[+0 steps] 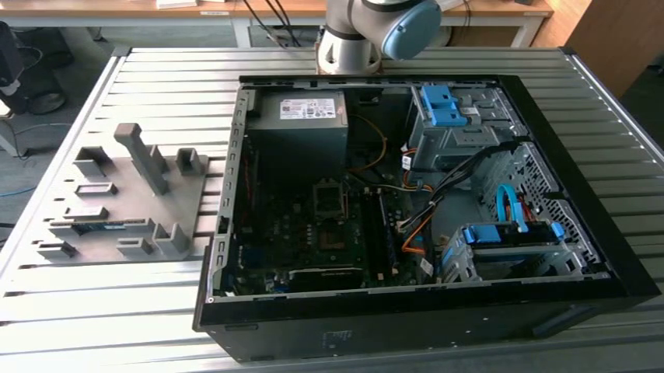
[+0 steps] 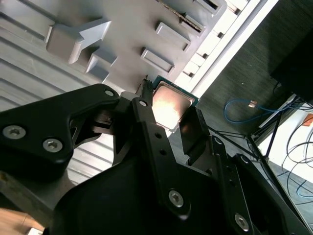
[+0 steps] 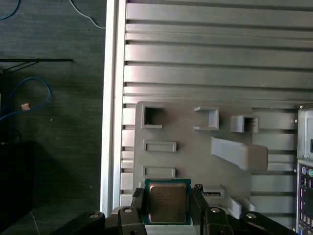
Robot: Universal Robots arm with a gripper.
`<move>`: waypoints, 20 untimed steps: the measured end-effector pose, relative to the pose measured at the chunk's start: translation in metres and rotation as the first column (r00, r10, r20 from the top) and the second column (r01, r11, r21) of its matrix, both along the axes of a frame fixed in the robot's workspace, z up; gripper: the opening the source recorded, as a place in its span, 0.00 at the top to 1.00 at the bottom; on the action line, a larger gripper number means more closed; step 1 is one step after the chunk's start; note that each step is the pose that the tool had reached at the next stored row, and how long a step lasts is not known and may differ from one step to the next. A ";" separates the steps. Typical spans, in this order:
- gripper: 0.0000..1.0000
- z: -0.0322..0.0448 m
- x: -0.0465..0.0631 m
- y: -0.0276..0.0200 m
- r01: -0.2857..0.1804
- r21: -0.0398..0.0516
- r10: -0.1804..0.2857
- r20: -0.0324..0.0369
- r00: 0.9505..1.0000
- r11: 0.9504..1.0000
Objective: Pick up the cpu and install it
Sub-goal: 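Pick up the cpu and move it towards the insertion slot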
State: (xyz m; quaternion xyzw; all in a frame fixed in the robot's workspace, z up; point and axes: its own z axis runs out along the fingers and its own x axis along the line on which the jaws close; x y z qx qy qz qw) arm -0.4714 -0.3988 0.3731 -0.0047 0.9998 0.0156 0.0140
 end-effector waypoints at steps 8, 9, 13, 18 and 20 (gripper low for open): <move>0.53 0.0101 0.000 0.0000 0.000 0.000 0.000 0.000 1.000 1.000; 0.53 0.0113 0.000 0.0000 0.000 0.000 0.000 0.000 1.000 1.000; 0.53 0.0160 0.000 0.0000 0.000 0.000 0.000 0.000 1.000 1.000; 0.53 0.0217 0.000 0.0000 0.000 0.000 0.000 0.000 1.000 1.000; 0.53 0.0242 0.000 0.0000 0.000 0.000 0.000 0.000 1.000 1.000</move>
